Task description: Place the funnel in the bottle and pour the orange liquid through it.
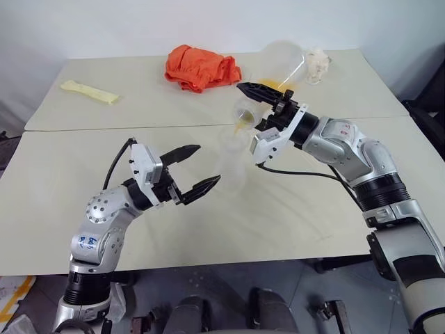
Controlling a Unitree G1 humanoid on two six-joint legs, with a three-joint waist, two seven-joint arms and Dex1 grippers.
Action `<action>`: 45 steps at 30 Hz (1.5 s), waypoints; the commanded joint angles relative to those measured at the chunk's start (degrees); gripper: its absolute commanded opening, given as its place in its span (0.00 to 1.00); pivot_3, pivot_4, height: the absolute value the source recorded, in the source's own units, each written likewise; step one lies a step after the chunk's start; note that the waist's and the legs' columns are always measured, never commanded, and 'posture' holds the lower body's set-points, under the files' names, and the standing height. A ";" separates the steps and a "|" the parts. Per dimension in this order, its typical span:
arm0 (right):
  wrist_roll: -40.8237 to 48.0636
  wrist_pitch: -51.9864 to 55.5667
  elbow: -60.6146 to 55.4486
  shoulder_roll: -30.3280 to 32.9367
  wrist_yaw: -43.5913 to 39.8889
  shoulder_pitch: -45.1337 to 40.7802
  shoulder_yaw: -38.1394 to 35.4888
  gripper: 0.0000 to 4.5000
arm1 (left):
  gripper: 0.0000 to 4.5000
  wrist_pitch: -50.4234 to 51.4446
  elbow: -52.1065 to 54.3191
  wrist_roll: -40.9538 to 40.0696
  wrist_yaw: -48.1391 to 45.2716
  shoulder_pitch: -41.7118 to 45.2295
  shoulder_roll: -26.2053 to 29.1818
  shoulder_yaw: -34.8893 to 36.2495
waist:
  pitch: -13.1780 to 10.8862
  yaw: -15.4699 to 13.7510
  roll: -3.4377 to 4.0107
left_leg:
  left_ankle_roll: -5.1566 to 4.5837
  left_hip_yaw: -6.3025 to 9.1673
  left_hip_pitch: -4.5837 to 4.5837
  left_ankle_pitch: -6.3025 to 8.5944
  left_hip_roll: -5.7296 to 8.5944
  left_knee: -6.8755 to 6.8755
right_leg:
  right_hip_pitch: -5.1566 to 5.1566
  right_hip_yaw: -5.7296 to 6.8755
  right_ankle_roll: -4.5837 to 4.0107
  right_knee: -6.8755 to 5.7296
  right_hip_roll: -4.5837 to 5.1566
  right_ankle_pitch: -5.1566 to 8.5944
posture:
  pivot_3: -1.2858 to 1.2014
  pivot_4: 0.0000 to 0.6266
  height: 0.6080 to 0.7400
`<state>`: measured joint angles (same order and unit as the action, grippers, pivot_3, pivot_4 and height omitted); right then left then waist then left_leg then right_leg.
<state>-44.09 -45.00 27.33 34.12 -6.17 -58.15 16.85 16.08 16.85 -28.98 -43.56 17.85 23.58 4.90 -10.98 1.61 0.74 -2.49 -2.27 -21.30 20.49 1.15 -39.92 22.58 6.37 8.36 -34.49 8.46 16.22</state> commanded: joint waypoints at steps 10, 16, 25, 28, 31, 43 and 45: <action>-1.71 -1.25 -0.76 1.83 4.43 -3.18 0.37 0.55 | 1.00 -1.35 1.00 0.13 1.17 -0.01 -0.78 -0.78 | 0.00 0.01 0.00 | 0.00 0.00 0.00 0.00 0.00 0.00 | 0.00 0.00 0.00 0.00 0.00 0.00 | 0.52 0.24 1.00; -3.36 -2.02 -0.64 2.13 6.07 -3.40 0.81 0.55 | 1.00 -1.38 1.22 0.08 1.48 -0.23 -0.86 -0.85 | 0.00 0.01 0.00 | 0.00 0.00 0.00 0.00 0.00 0.00 | 0.00 0.00 0.00 0.00 0.00 0.00 | 0.52 0.24 1.00; -5.56 -2.11 -0.57 2.61 9.05 -3.65 1.13 0.55 | 1.00 -1.43 1.26 -0.04 1.79 -0.23 -1.09 -0.93 | 0.00 0.01 0.00 | 0.00 0.00 0.00 0.00 0.00 0.00 | 0.00 0.00 0.00 0.00 0.00 0.00 | 0.52 0.24 1.00; -6.15 -2.46 -0.42 2.80 9.84 -3.82 1.36 0.55 | 1.00 -1.43 1.28 0.02 1.83 -0.21 -1.19 -0.96 | 0.00 0.04 0.00 | 0.00 -0.01 0.00 0.00 0.00 0.00 | 0.00 0.00 0.00 0.00 0.00 0.00 | 0.52 0.24 1.00; -6.45 -3.01 0.17 2.99 10.70 -4.18 1.91 0.55 | 1.00 -1.50 1.26 0.08 1.92 -0.14 -1.30 -0.99 | 0.00 0.02 0.00 | 0.00 0.00 0.00 0.00 -0.01 0.00 | 0.00 0.00 0.00 0.00 -0.01 0.00 | 0.52 0.24 1.00; -9.93 -2.42 1.90 3.03 14.46 -5.76 3.51 0.55 | 1.00 -2.02 0.96 0.08 2.32 0.18 -1.59 -1.32 | 0.00 0.05 0.00 | 0.00 -0.01 0.00 0.00 -0.01 0.01 | 0.00 -0.01 0.00 0.01 -0.01 0.00 | 0.52 0.24 1.00; -10.31 -2.26 2.39 3.10 15.05 -6.09 3.82 0.55 | 1.00 -2.13 0.84 0.09 2.34 0.23 -1.63 -1.33 | 0.00 0.01 0.00 | 0.01 0.00 0.00 0.00 -0.01 0.01 | 0.00 -0.01 0.00 0.01 -0.01 0.00 | 0.52 0.24 1.00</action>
<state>-54.80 -47.45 29.94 36.23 7.25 -62.65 21.35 15.32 16.87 -28.85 -41.38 17.72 22.36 3.43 -10.97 1.62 0.74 -2.48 -2.27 -21.31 20.48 1.15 -39.91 22.58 6.37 8.36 -34.47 8.45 16.22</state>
